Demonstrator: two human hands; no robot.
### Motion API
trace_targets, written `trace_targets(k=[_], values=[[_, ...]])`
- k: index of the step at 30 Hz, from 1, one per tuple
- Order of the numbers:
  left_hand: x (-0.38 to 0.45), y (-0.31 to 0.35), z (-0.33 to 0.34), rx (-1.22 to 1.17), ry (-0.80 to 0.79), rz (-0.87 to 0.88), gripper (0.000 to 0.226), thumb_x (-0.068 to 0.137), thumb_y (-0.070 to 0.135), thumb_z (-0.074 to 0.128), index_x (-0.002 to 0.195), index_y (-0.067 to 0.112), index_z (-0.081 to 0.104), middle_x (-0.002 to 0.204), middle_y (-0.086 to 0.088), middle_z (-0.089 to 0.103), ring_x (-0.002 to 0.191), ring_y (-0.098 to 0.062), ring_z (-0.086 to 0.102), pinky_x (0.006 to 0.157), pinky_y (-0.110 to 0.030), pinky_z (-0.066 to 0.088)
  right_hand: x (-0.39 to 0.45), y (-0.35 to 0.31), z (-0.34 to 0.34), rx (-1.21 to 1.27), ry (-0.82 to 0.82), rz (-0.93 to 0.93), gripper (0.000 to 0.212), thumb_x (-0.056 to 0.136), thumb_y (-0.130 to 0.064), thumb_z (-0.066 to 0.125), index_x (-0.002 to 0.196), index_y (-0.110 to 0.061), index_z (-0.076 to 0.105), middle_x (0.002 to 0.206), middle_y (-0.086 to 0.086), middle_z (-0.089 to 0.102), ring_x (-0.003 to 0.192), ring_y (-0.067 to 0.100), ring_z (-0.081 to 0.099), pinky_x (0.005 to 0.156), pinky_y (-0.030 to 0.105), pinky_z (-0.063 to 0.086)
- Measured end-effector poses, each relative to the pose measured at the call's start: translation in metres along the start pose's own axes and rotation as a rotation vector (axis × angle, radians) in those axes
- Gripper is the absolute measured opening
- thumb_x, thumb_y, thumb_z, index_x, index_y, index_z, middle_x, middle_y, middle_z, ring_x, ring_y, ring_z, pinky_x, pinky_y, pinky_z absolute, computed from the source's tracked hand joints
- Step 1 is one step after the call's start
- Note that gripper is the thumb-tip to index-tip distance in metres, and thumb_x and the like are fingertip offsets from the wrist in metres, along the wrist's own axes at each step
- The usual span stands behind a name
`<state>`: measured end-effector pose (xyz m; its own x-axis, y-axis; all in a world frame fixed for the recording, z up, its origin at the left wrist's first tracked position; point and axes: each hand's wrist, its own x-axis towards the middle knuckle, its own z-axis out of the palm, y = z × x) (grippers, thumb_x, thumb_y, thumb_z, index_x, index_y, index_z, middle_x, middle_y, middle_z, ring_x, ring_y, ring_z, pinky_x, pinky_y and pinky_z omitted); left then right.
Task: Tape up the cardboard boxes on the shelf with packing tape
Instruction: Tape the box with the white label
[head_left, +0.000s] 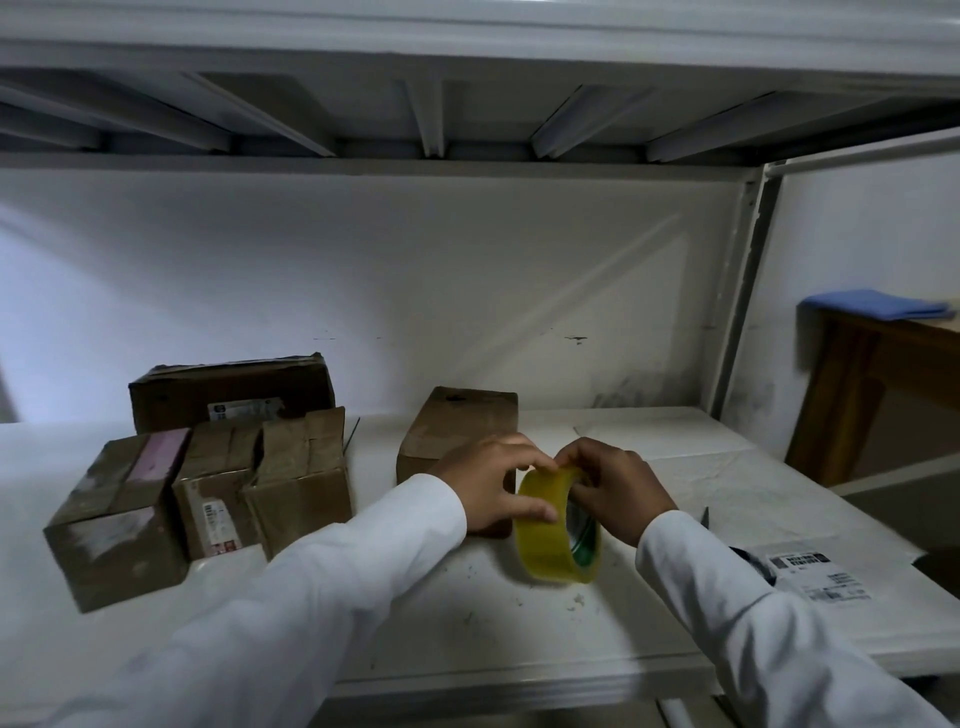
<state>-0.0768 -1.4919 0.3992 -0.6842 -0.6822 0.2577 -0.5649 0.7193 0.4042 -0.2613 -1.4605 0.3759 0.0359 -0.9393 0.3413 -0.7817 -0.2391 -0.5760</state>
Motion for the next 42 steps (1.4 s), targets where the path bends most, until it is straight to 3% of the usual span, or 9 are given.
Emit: trace_targets(k=[6,12,18,24,28,30,33,38,42], values=[[-0.002,0.001,0.01,-0.113,-0.063,-0.093,0.04,0.07,0.032,0.082,0.097,0.034,0.052,0.09,0.016,0.045,0.088,-0.014,0.05,0.085,-0.038,0.051,0.0,0.0,0.01,0.028,0.021,-0.011,0.036,0.073,-0.003,0.069,0.078,-0.037,0.058,0.077,-0.009,0.063,0.074,0.013,0.058,0.067,0.019,0.045],[-0.004,-0.002,0.026,-0.135,-0.119,-0.096,0.05,0.074,0.027,0.079,0.117,0.022,0.053,0.109,0.011,0.039,0.1,-0.013,0.044,0.089,-0.028,0.046,-0.003,0.007,0.029,0.041,-0.006,-0.02,0.042,0.073,-0.004,0.067,0.07,-0.043,0.05,0.068,-0.014,0.056,0.066,0.009,0.051,0.063,0.024,0.042],[0.001,0.006,0.021,0.072,-0.095,-0.126,0.051,0.073,0.04,0.078,0.114,0.024,0.052,0.103,0.013,0.042,0.085,-0.008,0.042,0.069,-0.021,0.034,0.002,0.009,0.039,0.045,0.009,0.006,0.046,0.073,0.004,0.059,0.066,-0.039,0.044,0.063,-0.013,0.05,0.065,0.014,0.046,0.057,0.022,0.037],[-0.006,0.007,0.026,0.191,-0.05,-0.015,0.025,0.083,0.044,0.067,0.094,0.023,0.059,0.097,0.013,0.044,0.087,-0.009,0.043,0.072,-0.024,0.033,0.003,0.017,0.044,0.106,0.0,0.094,0.039,0.081,0.001,0.058,0.085,-0.038,0.055,0.096,-0.002,0.064,0.091,0.019,0.058,0.079,0.029,0.048],[-0.01,-0.004,0.036,0.016,0.054,-0.106,0.019,0.084,0.038,0.068,0.088,0.025,0.055,0.093,0.011,0.043,0.083,-0.01,0.043,0.07,-0.025,0.038,0.001,0.012,0.043,0.187,0.101,0.252,0.029,0.087,-0.019,0.064,0.113,-0.016,0.052,0.112,0.004,0.05,0.105,0.02,0.053,0.087,0.028,0.044],[-0.011,-0.008,0.038,-0.177,0.096,-0.2,0.027,0.081,0.03,0.073,0.099,0.024,0.053,0.089,0.009,0.044,0.078,-0.011,0.043,0.067,-0.022,0.037,-0.002,0.005,0.037,0.269,-0.007,0.301,0.017,0.092,-0.03,0.058,0.097,-0.014,0.057,0.096,0.003,0.059,0.092,0.022,0.057,0.07,0.025,0.043],[-0.012,-0.011,0.036,-0.233,0.136,-0.237,0.038,0.08,0.023,0.074,0.115,0.017,0.059,0.094,0.008,0.046,0.079,-0.009,0.043,0.068,-0.015,0.038,-0.01,-0.005,0.039,0.231,-0.327,0.269,0.044,0.1,-0.043,0.033,0.098,-0.016,0.067,0.101,0.005,0.064,0.092,0.019,0.058,0.075,0.027,0.041],[-0.02,-0.013,0.038,-0.228,0.228,-0.204,0.039,0.082,0.019,0.072,0.12,0.011,0.066,0.112,-0.002,0.057,0.089,-0.015,0.052,0.085,-0.021,0.045,-0.016,-0.014,0.046,0.227,-0.325,0.214,0.041,0.102,-0.04,0.021,0.092,-0.031,0.06,0.107,0.001,0.056,0.099,0.014,0.05,0.081,0.021,0.031],[-0.025,-0.021,0.04,-0.22,0.298,-0.184,0.029,0.085,0.016,0.069,0.114,0.011,0.069,0.109,-0.004,0.062,0.092,-0.015,0.055,0.075,-0.004,0.039,-0.018,-0.016,0.046,0.198,-0.345,0.178,0.037,0.102,-0.039,0.021,0.096,-0.027,0.055,0.104,0.0,0.055,0.094,0.014,0.049,0.069,0.011,0.035]])
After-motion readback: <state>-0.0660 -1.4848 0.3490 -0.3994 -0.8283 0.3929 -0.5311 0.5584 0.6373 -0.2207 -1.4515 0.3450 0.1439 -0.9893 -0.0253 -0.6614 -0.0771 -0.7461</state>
